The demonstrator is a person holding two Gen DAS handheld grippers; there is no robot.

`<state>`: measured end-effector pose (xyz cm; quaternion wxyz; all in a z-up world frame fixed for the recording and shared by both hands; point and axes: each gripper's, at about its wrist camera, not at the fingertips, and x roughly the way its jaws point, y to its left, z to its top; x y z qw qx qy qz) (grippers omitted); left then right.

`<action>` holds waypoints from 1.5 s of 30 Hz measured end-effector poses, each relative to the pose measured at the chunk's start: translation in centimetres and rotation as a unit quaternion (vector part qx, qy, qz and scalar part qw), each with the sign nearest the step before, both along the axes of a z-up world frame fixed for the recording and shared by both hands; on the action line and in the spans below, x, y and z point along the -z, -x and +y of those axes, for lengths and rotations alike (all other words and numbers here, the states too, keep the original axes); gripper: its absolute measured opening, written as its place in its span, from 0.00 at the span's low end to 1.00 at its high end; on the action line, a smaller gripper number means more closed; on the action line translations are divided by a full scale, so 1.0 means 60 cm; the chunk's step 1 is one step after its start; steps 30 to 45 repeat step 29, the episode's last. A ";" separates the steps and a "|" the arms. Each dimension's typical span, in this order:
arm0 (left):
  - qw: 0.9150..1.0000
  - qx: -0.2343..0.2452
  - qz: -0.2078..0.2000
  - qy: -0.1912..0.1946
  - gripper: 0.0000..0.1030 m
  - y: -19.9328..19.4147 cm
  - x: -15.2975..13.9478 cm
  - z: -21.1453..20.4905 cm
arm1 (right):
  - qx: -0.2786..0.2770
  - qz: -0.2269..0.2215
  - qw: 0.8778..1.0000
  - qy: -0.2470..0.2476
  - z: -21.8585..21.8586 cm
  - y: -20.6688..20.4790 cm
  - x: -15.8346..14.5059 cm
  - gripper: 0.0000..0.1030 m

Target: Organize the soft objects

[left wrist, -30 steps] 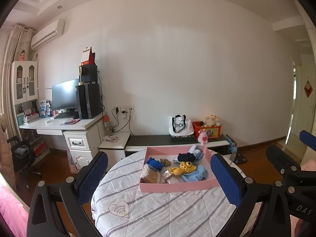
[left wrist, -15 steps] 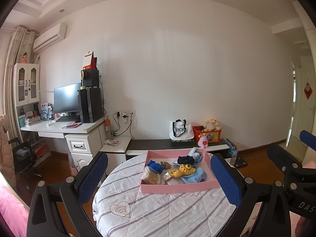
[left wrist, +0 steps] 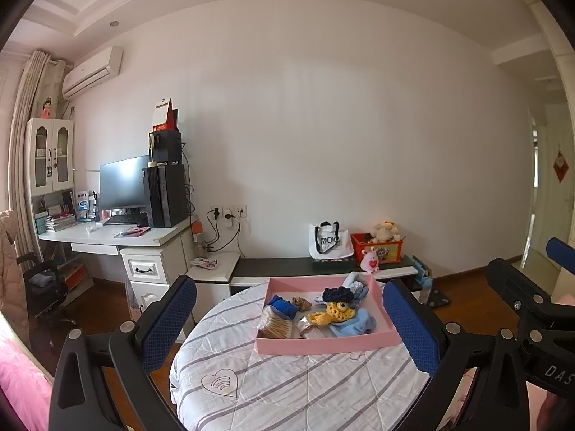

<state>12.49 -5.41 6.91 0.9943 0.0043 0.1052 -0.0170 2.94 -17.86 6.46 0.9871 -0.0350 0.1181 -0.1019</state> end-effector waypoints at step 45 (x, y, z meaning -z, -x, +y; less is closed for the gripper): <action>1.000 -0.006 -0.005 0.002 1.00 0.010 -0.001 0.002 | -0.003 -0.005 1.000 -0.004 0.005 0.004 -0.004 1.00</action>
